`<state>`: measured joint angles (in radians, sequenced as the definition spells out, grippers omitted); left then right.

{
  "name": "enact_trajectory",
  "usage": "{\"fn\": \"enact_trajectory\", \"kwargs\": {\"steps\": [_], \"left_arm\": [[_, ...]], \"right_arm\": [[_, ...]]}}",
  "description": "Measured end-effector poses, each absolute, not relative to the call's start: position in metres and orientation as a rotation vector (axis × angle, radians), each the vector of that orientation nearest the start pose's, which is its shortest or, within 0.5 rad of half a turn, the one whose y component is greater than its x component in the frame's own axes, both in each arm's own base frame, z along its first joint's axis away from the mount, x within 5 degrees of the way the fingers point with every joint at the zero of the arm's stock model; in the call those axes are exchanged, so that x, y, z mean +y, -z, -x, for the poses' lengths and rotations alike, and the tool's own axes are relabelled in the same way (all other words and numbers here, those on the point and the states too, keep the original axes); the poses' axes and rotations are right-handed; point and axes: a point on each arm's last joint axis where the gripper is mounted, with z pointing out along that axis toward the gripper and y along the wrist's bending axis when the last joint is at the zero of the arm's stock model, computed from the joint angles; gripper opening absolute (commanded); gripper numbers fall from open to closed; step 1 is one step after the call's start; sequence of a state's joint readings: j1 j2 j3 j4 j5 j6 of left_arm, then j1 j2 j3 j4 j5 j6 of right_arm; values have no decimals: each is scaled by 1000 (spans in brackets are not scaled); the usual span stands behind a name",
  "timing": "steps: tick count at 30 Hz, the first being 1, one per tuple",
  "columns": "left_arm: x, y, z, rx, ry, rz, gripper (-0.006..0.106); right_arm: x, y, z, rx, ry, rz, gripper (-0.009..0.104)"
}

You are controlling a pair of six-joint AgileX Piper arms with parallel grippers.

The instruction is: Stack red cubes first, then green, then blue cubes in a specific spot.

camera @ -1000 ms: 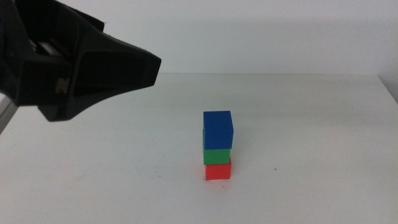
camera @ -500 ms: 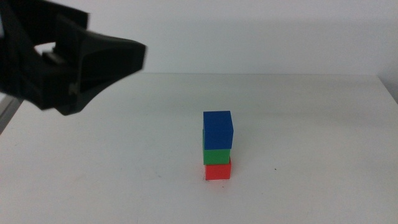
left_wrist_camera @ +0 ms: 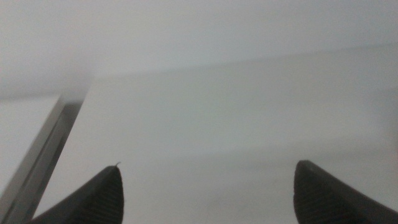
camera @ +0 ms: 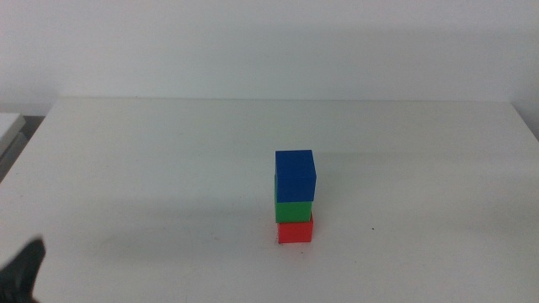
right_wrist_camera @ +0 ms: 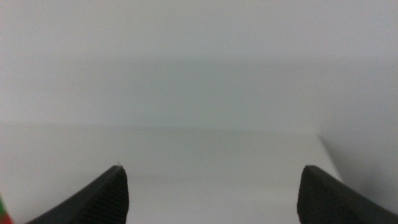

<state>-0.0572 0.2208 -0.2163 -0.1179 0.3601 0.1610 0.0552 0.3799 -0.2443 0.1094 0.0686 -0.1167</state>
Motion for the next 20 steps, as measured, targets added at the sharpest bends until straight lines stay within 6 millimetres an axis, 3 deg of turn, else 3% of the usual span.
{"fn": "enact_trajectory", "kwargs": {"steps": [3,7,10,20], "left_arm": [[-4,-214,-59,1836,9,-70,94],[-3,-196,-54,1793,-7,-39,94],[-2,-188,-55,1783,4,-23,94],[-2,-189,-55,1748,16,-6,94]], "right_arm": [[1,-232,-76,1673,26,45,93],[-1,-205,-63,1645,56,29,93],[-1,-202,-58,1623,64,33,93],[-1,-200,-57,1645,62,33,93]]}}
